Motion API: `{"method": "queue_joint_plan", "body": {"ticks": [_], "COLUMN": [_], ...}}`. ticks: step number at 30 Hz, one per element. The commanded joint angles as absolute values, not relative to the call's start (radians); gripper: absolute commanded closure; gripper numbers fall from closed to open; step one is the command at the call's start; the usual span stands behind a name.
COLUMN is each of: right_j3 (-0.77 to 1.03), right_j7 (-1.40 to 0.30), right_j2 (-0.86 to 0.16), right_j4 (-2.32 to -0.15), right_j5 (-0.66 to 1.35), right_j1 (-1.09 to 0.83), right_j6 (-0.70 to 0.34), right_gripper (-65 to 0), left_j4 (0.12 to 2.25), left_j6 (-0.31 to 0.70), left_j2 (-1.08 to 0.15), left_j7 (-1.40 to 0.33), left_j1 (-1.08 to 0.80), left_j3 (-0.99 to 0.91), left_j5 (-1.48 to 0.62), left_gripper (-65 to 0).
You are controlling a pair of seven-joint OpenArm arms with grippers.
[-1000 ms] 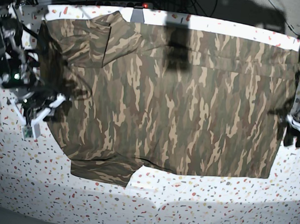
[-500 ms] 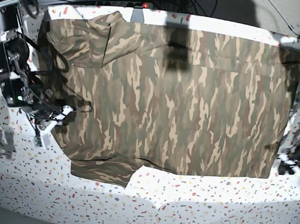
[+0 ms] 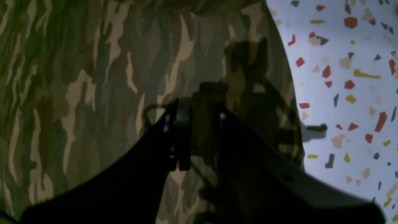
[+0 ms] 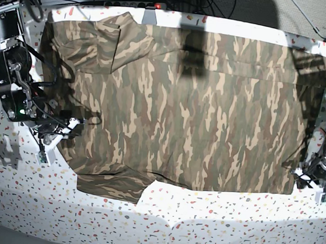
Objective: Fold the T-shirt properly
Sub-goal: 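Move both grippers to the shirt's side edges and grasp them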
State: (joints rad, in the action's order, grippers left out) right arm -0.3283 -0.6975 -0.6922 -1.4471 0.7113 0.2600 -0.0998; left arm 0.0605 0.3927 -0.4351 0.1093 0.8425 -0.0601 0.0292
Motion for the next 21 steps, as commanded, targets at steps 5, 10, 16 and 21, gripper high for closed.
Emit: {"method": "queue_joint_plan", "body": {"ticks": [5, 10, 16, 21], "right_j3": [-0.318, -0.318, -0.318, -0.318], "right_j7": [-0.696, -0.698, -0.698, -0.698], "right_j2": [-0.722, -0.755, -0.79, -0.795], "right_j4": [-1.461, -1.461, -1.461, -1.461], "right_j5": [0.719, 0.719, 0.719, 0.719], "right_j1": [0.281, 0.282, 0.282, 0.282], "right_j6": [-0.101, -0.101, -0.101, -0.101], "right_gripper": [-10.4, -10.4, -10.4, -10.4], "left_j4": [0.019, 0.012, 0.012, 0.013], "left_j6": [0.392, 0.392, 0.392, 0.477], "left_j2": [-0.452, -0.452, -0.451, -0.451], "left_j7": [0.121, 0.125, 0.121, 0.097], "left_j1": [0.875, 0.833, 0.799, 0.789], "left_j3": [-0.064, -0.064, -0.064, -0.064], "left_j5": [0.019, 0.019, 0.019, 0.019], "left_gripper": [-21.4, -21.4, -21.4, -18.2]}}
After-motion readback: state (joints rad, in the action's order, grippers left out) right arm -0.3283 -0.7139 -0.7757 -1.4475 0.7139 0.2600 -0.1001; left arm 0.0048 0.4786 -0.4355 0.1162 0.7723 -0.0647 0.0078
